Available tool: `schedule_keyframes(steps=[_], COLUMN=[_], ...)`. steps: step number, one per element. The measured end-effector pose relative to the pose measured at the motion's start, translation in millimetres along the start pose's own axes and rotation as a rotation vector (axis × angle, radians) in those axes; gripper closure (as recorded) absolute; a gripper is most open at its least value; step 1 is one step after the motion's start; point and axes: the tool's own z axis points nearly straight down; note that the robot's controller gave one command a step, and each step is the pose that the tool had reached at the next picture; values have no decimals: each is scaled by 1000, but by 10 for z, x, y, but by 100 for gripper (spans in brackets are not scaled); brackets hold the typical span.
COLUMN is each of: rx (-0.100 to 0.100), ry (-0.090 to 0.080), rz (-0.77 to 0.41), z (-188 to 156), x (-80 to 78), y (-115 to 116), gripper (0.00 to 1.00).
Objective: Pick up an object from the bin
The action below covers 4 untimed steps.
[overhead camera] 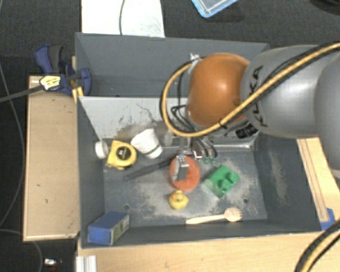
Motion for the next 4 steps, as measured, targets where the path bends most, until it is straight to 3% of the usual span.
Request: schedule_keyframes(steps=[1, 2, 3, 4], rx=[-1, 0, 0, 0], ry=[0, 5, 0, 2], rz=[32, -345, -191, -261], z=[468, 482, 688, 698], x=[-83, 250, 138, 508], y=[-29, -513, -589, -846], gripper=[0, 0, 0, 100])
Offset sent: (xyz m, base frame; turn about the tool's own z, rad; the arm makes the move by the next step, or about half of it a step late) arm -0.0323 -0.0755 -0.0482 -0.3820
